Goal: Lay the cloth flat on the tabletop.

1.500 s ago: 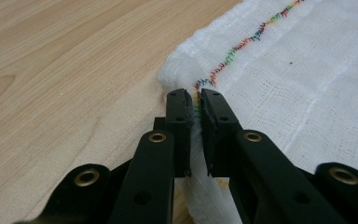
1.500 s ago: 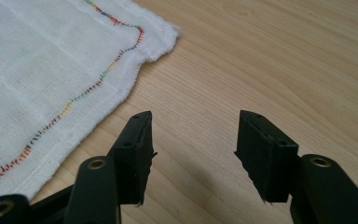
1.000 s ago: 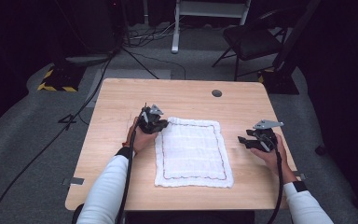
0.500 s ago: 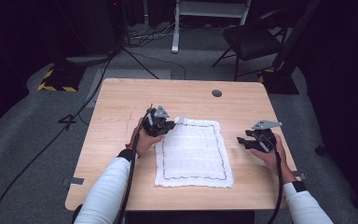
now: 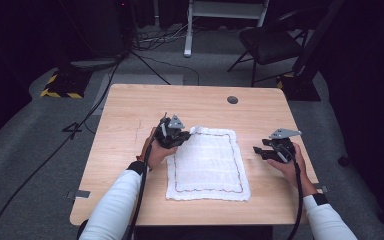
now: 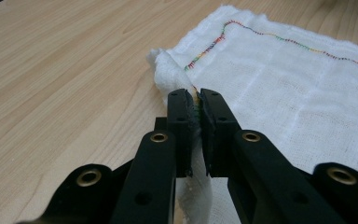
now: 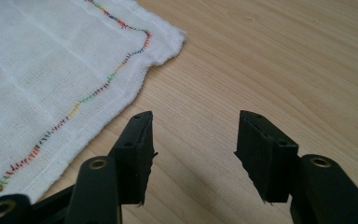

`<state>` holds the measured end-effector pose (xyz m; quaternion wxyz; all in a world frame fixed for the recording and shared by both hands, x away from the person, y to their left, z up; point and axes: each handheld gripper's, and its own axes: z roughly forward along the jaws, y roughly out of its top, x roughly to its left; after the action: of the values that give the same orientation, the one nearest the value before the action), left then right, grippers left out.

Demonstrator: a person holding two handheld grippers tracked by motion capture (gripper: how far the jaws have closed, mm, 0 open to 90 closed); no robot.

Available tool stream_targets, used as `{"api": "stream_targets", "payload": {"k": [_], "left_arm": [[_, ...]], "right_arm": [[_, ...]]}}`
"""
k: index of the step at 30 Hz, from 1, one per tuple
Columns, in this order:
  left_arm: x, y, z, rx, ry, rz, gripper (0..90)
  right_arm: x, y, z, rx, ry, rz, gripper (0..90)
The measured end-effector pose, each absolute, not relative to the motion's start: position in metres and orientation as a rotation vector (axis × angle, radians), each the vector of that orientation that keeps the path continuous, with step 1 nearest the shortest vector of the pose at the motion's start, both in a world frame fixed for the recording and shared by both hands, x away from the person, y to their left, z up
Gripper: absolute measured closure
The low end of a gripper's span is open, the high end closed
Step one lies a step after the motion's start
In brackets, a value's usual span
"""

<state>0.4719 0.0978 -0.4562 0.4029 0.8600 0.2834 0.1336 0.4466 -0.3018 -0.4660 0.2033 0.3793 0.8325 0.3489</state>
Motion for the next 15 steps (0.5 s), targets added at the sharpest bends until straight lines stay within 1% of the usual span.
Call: {"api": "stream_targets", "payload": {"k": [15], "left_arm": [[0.463, 0.086, -0.454, 2.193, 0.67, 0.343, 83.0]], "right_arm": [[0.446, -0.299, -0.466, 1.047, 2.327, 0.974, 46.8]]}}
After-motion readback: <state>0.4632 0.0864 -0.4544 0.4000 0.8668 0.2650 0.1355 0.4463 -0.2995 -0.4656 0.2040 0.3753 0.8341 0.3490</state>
